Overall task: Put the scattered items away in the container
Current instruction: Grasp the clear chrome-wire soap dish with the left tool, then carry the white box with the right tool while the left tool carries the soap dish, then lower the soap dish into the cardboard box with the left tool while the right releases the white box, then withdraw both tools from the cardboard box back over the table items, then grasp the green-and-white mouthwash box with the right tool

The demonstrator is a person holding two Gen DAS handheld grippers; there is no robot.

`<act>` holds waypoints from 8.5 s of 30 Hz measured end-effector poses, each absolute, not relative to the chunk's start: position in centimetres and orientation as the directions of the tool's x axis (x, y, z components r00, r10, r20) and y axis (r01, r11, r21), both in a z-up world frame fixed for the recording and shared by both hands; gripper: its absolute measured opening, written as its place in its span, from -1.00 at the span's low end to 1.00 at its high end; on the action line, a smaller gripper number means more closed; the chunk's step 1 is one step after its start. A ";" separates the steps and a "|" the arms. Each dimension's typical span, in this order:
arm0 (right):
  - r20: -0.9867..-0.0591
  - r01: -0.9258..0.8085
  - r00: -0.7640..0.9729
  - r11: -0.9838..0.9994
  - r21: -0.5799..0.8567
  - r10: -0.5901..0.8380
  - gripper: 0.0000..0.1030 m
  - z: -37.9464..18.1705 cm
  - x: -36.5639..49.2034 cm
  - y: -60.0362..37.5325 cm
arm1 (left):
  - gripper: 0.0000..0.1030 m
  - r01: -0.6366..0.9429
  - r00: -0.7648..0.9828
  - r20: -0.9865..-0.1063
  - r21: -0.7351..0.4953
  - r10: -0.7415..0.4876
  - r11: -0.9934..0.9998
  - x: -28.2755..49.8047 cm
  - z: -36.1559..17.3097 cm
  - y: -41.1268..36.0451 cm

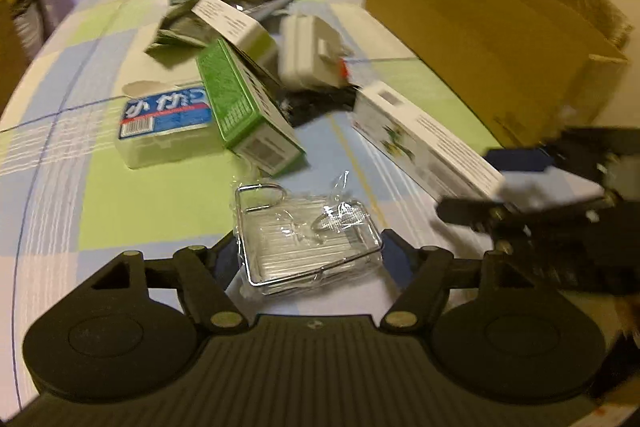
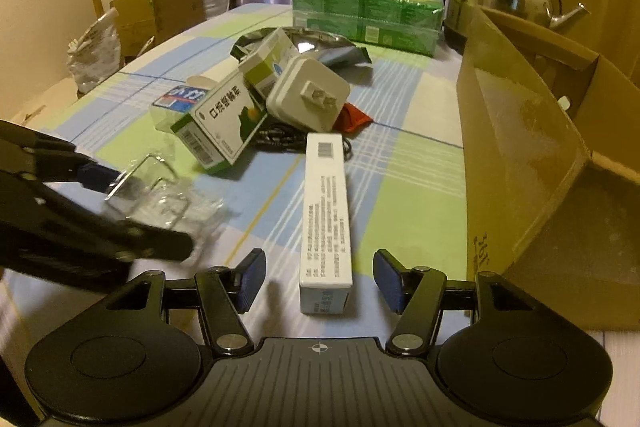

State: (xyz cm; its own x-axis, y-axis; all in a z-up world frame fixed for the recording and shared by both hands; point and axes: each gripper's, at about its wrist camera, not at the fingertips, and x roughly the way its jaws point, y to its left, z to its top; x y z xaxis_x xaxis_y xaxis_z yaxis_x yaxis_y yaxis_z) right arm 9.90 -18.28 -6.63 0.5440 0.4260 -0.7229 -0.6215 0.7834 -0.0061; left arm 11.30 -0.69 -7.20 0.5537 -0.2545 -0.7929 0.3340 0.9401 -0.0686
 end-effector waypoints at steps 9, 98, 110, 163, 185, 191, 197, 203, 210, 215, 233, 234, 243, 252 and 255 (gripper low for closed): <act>-0.725 -0.619 0.533 0.785 0.017 0.437 0.10 -6.7 10.6 -18.2 | 0.53 0.287 0.618 -0.771 0.043 -0.151 0.957 10.6 -7.4 -1.3; -0.649 -0.352 0.698 0.934 0.058 0.303 -0.55 7.6 21.5 -35.1 | 0.27 0.640 0.660 -0.553 0.057 -0.509 0.767 18.7 8.2 -21.5; -0.764 -0.369 0.591 0.929 0.029 0.259 -0.55 3.0 25.7 -34.4 | 0.28 0.733 0.565 -0.658 0.122 -0.498 0.670 25.5 3.6 -26.0; -0.666 -0.412 0.672 0.911 0.027 0.324 0.15 8.5 19.5 -32.2 | 0.53 0.680 0.643 -0.592 0.148 -0.486 0.718 17.9 6.5 -16.6; -0.617 -0.562 0.618 0.823 0.086 0.487 0.96 8.5 9.4 -24.2 | 0.97 0.428 0.699 -0.669 0.106 -0.254 0.898 10.4 3.1 -1.1; -0.637 -0.621 0.562 0.778 0.097 0.528 0.96 6.4 8.5 -20.8 | 0.97 0.324 0.691 -0.701 0.084 -0.175 0.942 9.8 1.4 4.1; -0.672 -0.647 0.503 0.752 0.125 0.544 0.96 4.1 8.7 -18.0 | 0.97 0.276 0.685 -0.713 0.065 -0.149 0.959 10.7 0.2 6.3; -0.693 -0.629 0.463 0.756 0.182 0.553 0.96 2.6 10.1 -15.8 | 0.97 0.301 0.673 -0.726 0.091 -0.144 0.949 13.1 -1.0 7.4; -0.713 -0.607 0.399 0.749 0.266 0.577 0.96 0.2 12.4 -12.2 | 0.97 0.297 0.668 -0.733 0.105 -0.127 0.949 15.9 -2.8 9.3; -0.724 -0.586 0.362 0.747 0.312 0.587 0.96 -1.6 14.3 -10.0 | 0.97 0.281 0.660 -0.737 0.066 -0.143 0.957 17.2 -4.3 10.6; -0.720 -0.427 0.275 0.752 0.502 0.637 0.17 -6.3 19.2 -7.7 | 0.97 0.368 0.625 -0.753 0.051 -0.206 0.929 20.2 -5.3 11.1; -0.724 -0.435 0.274 0.753 0.493 0.632 0.16 -6.2 19.2 -7.8 | 0.97 0.370 0.623 -0.754 0.050 -0.208 0.927 20.2 -5.3 11.0; -0.819 -0.667 0.374 0.740 0.087 0.434 0.15 -4.8 15.5 -6.1 | 0.97 0.375 0.610 -0.770 0.073 -0.186 0.924 20.5 -5.6 10.7; -0.826 -0.766 0.353 0.642 0.013 0.439 0.15 -5.8 12.8 -5.4 | 0.97 0.357 0.601 -0.769 0.013 -0.219 0.934 20.5 -5.5 11.3; -0.827 -0.746 0.363 0.666 0.018 0.429 0.15 -5.8 12.9 -6.1 | 0.97 0.349 0.600 -0.774 0.027 -0.201 0.937 20.8 -5.9 11.2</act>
State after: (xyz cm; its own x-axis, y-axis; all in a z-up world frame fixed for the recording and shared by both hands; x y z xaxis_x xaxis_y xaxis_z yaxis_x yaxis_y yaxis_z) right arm 12.91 -6.11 -5.80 0.3635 0.4289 -0.8270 -0.7458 0.6659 0.0175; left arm 20.84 11.19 -5.87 0.5998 -0.2012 -0.7744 0.3488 0.9368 0.0268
